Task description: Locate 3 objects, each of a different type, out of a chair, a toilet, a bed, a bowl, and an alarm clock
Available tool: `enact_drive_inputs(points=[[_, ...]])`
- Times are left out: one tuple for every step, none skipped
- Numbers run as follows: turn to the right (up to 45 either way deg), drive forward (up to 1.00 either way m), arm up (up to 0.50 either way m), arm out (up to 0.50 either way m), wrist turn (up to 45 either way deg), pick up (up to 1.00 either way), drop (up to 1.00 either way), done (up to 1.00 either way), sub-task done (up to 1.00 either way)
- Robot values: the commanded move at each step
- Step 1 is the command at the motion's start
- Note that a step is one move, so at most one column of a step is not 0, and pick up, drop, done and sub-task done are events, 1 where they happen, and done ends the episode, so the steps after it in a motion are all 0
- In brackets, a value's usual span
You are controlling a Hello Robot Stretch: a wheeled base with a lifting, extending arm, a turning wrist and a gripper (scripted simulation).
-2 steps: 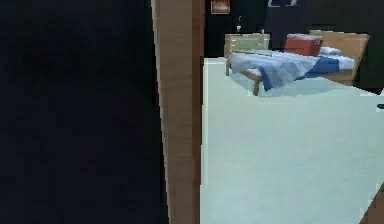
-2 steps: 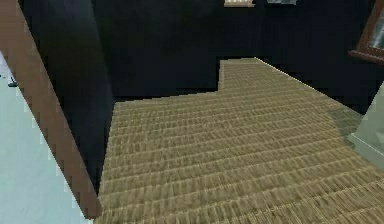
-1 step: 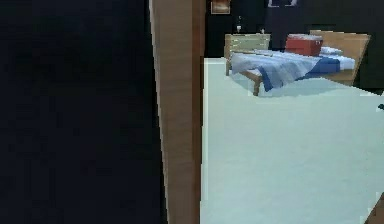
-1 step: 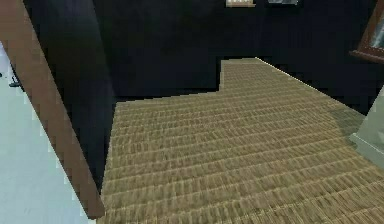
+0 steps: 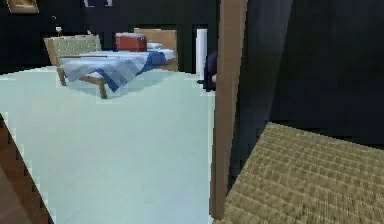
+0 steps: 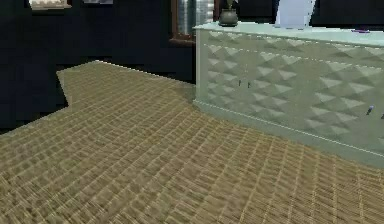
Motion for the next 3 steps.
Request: enact_drive_inputs(points=[[30.0,0.00,0.00,0.00,0.0,0.00,0.00,0.00,0.00],[0.0,0.20,0.00,0.00,0.0,0.00,0.00,0.00,0.00],[-39.0,0.00,0.00,0.00,0.0,0.00,0.00,0.00,0.00]])
